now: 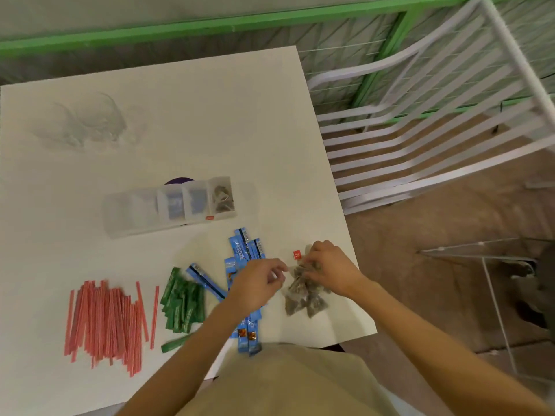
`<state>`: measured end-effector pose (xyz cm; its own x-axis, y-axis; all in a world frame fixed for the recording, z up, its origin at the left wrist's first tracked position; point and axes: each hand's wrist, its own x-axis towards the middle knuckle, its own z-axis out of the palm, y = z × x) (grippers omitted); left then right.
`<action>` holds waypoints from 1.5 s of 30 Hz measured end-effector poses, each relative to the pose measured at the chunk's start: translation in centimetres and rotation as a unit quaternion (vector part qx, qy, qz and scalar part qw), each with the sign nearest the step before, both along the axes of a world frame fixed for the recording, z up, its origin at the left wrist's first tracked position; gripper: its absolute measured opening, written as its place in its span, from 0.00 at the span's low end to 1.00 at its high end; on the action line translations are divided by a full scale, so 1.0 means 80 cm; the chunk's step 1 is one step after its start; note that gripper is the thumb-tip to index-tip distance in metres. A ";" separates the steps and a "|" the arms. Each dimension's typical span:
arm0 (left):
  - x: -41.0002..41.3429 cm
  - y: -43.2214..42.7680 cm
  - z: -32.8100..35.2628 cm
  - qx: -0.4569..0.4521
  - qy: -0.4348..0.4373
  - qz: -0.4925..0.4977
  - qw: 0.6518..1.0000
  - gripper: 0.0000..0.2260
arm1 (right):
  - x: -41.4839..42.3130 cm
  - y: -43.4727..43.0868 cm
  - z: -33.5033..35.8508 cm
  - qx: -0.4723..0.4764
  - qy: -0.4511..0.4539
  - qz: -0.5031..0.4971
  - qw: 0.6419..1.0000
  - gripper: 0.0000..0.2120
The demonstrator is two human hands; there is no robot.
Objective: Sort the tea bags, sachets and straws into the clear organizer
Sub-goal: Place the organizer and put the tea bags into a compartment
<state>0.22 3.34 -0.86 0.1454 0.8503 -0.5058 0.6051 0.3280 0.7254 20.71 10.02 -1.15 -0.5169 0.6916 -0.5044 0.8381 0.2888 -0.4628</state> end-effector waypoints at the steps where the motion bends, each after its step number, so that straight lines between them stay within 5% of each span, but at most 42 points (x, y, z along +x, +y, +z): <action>1: 0.009 -0.007 -0.002 -0.007 0.010 -0.012 1.000 0.07 | -0.001 -0.002 -0.002 0.006 -0.006 0.003 1.000 0.11; 6: 0.039 -0.026 -0.012 -0.008 0.042 -0.004 0.999 0.11 | -0.006 -0.004 -0.011 0.021 0.000 -0.027 0.999 0.07; 14: 0.052 -0.015 -0.018 -0.020 0.114 -0.028 0.993 0.07 | -0.008 0.006 0.000 -0.073 0.113 -0.255 0.958 0.04; 22: 0.043 -0.010 -0.017 -0.054 0.001 0.053 0.997 0.06 | -0.009 0.017 0.015 -0.147 0.192 -0.374 0.895 0.07; 27: 0.031 0.000 -0.001 -0.087 -0.127 0.164 0.974 0.07 | -0.018 0.025 0.029 -0.179 0.220 -0.405 0.869 0.08; 34: 0.010 0.021 0.023 -0.136 -0.291 0.297 0.899 0.07 | -0.028 0.031 0.035 -0.237 0.282 -0.414 0.832 0.08; 40: -0.024 0.038 0.039 -0.078 -0.286 0.344 0.891 0.06 | -0.051 0.043 0.041 -0.260 0.342 -0.409 0.805 0.06; 45: -0.081 0.071 0.046 -0.001 -0.211 0.379 0.901 0.05 | -0.080 0.058 0.048 -0.249 0.348 -0.372 0.824 0.05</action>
